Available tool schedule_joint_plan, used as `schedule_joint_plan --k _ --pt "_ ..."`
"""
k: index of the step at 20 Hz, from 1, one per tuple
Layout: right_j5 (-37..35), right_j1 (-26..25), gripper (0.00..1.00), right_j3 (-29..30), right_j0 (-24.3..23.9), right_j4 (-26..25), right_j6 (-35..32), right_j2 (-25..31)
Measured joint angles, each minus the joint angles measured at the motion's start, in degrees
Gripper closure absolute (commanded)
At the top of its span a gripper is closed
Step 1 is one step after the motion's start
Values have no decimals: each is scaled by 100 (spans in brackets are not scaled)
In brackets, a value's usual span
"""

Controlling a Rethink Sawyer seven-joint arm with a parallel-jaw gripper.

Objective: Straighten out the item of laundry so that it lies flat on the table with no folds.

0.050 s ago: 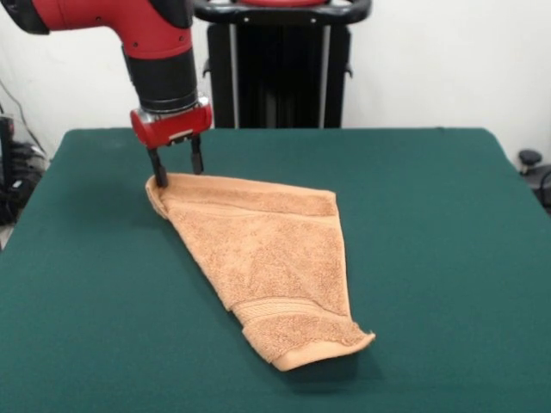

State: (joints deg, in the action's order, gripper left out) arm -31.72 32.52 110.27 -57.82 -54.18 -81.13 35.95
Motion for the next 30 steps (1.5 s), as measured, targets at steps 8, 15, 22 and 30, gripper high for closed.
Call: schedule_joint_plan --k 8,15,22,30 --pt "0 -200 0 -74 -404 159 0 149" --pt "-2 -330 0 -112 -566 163 0 270" --pt "-2 -433 0 -124 -565 161 0 290" --pt "-2 -429 0 -124 -449 159 0 289"
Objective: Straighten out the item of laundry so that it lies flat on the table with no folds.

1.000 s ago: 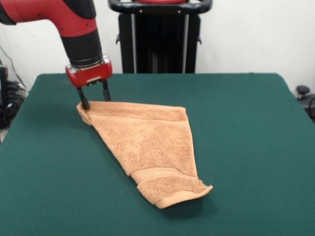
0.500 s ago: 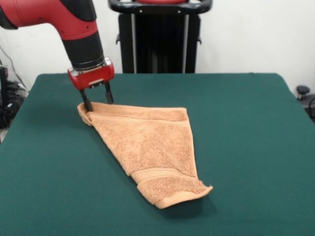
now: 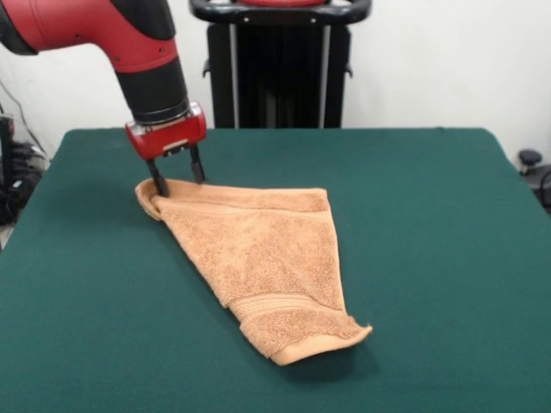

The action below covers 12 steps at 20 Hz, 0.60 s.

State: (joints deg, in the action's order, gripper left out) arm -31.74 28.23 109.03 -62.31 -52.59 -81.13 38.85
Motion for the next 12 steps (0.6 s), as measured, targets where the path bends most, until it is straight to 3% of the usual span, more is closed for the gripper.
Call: schedule_joint_plan --k 12 --pt "54 388 0 3 1041 -15 0 -98"
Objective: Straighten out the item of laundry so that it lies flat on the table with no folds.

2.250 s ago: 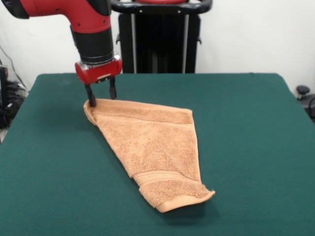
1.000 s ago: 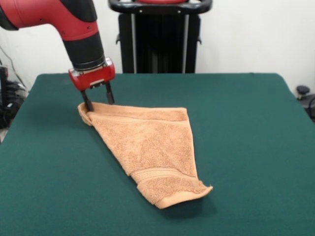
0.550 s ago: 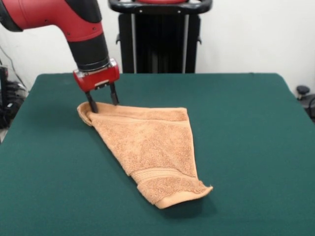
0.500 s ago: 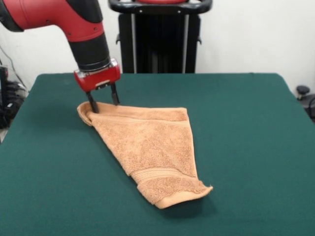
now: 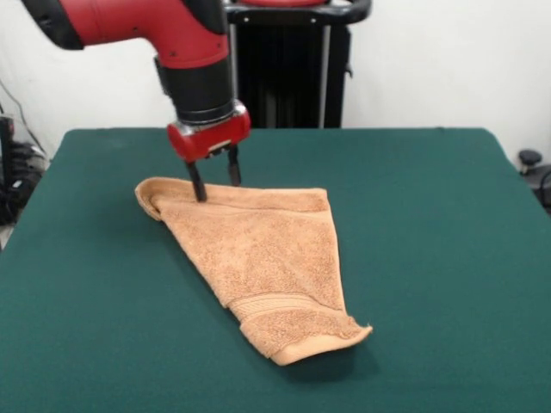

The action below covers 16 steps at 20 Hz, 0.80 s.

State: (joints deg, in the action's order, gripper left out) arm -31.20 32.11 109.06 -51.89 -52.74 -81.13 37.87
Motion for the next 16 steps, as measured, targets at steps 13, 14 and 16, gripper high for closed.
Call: schedule_joint_plan --k 13,14,16 --pt "377 258 0 1 741 1 -37 -588" --pt "375 266 0 2 828 4 -52 -667" --pt "377 291 0 2 1033 8 -83 -822"
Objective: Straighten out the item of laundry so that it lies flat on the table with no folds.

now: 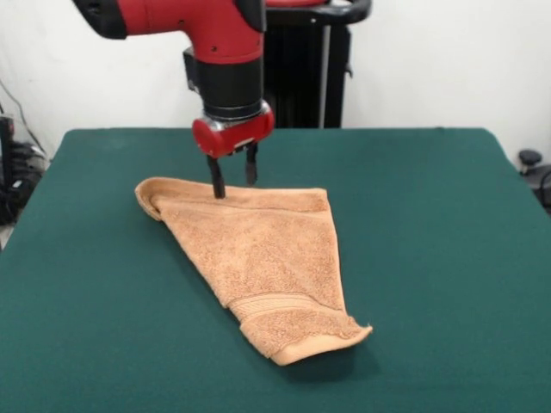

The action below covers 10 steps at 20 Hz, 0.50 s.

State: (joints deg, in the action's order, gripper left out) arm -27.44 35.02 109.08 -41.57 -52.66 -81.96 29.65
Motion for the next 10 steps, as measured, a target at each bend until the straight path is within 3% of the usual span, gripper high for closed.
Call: schedule_joint_plan --k 10 --pt "65 54 0 -7 931 337 -43 -555"
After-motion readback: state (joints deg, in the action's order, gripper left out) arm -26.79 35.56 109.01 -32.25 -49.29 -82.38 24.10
